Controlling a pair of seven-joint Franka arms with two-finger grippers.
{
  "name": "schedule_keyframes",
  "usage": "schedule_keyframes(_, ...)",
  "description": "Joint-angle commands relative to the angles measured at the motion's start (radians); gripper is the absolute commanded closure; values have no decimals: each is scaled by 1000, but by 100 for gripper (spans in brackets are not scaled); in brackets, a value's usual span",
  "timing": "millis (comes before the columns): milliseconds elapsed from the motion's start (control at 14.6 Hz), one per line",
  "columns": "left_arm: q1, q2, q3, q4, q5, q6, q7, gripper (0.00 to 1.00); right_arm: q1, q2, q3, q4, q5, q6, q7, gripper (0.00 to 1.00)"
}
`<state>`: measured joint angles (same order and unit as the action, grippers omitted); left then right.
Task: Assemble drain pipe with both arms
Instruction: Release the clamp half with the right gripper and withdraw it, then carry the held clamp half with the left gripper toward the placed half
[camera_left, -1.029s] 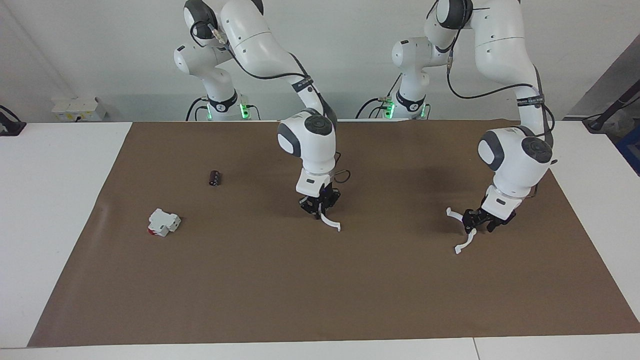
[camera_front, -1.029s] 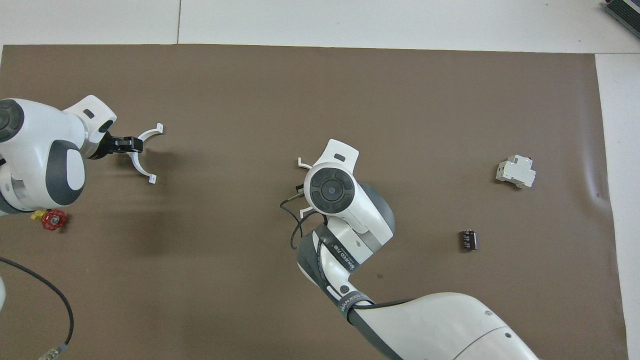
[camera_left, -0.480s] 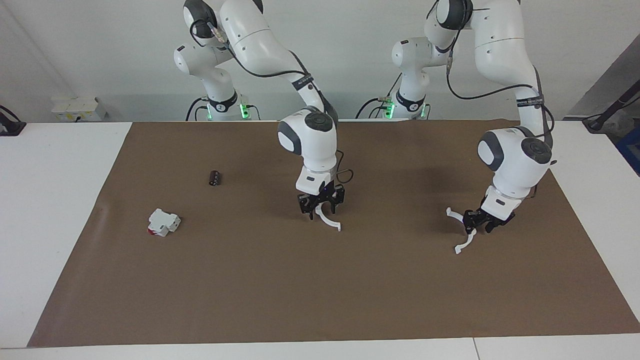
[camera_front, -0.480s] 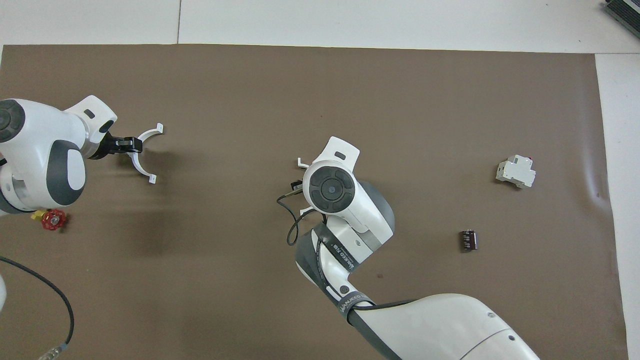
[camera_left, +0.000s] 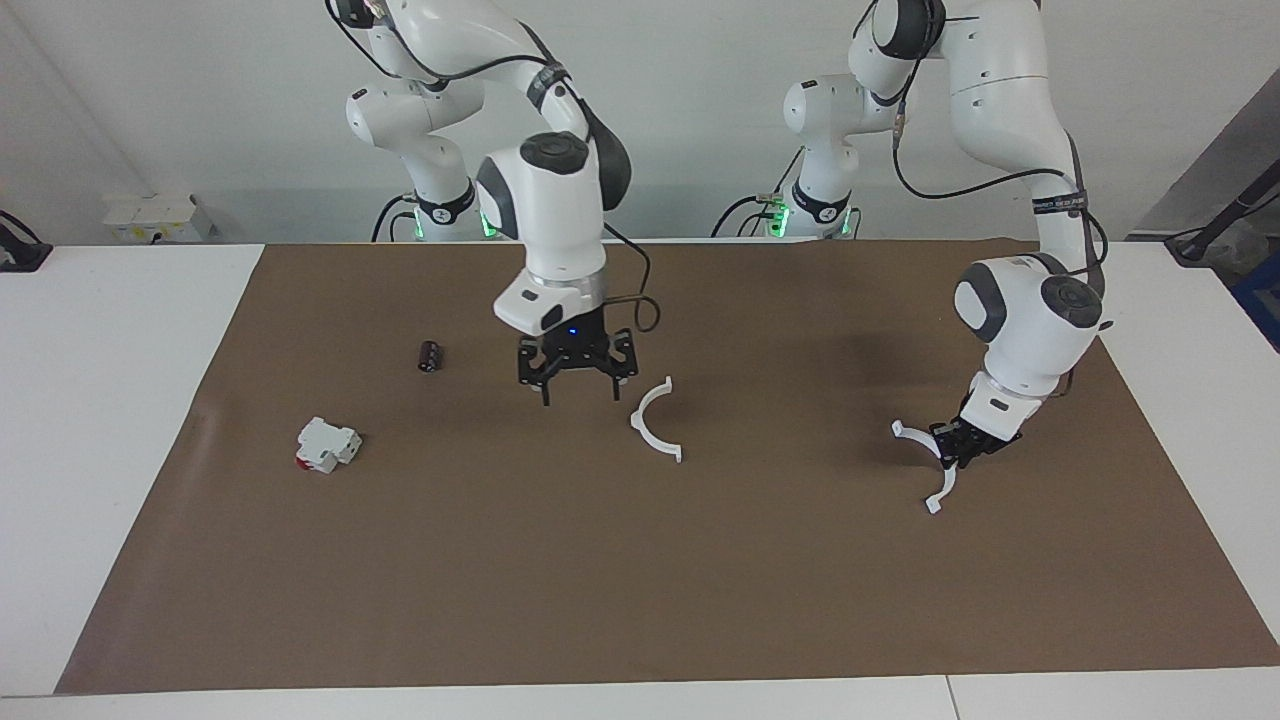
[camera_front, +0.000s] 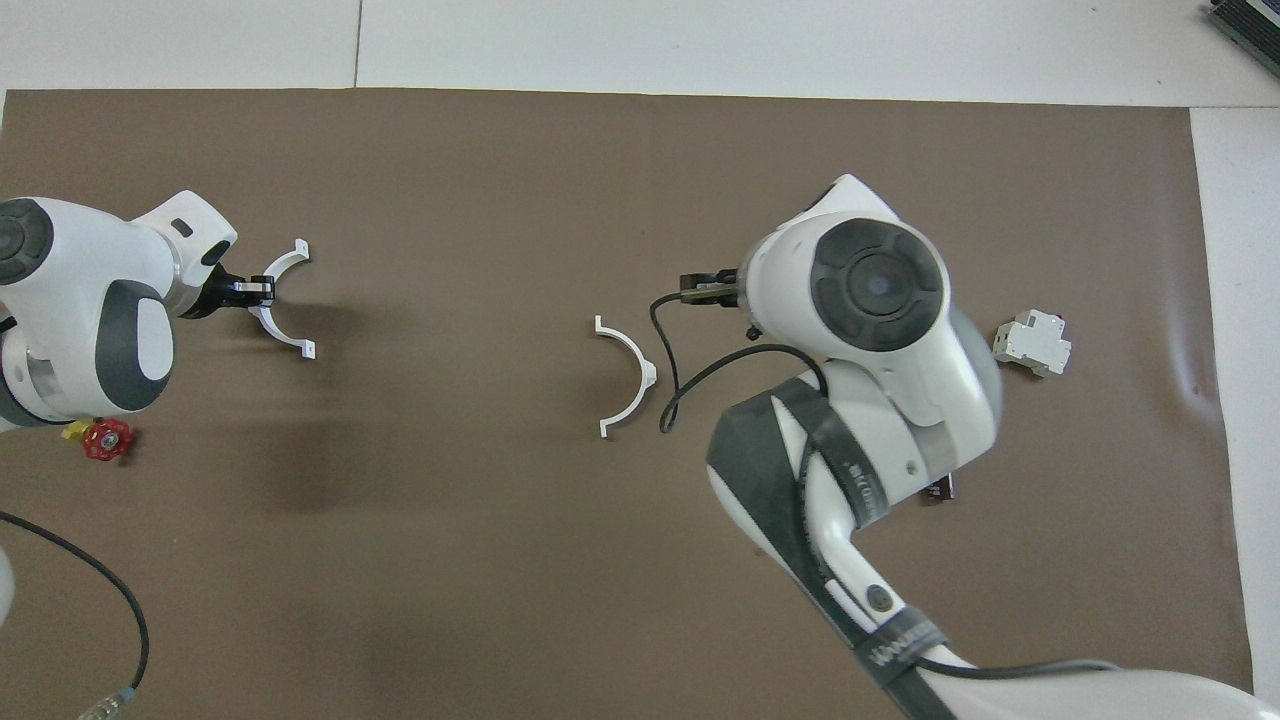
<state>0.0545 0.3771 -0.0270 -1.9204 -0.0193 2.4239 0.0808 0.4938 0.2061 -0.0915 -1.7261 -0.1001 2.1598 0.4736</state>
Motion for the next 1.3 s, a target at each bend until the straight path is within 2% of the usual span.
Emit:
schedule_keyframes(0,-42,-29,6,-5,16,-28,-6,100,-111,-83,7,-13,16,-119,-80,0)
schedule_keyframes(206,-119,-69,9,-15,18,-72,-39,100,-228,-148,7,-15,20,-257,-115,0)
schedule_keyframes(411,-231,-89,7,-29,132,-77,-262,100,-320,-210,7,-13,23,-366,-202,0)
schedule_keyframes(617,-332,-89,9,-29,154,-80,-419,100,-389,-247,6,23,57,-472,-288,0)
schedule_keyframes(960,-487,-72,9,-14,228,-109,-608,100,-396,-243,7,155,83,-649,-329,0)
schedule_keyframes(1234,-550,-70,6,-3,228,-131,-679,100,-394,-264,7,115,88,-644,-331,0)
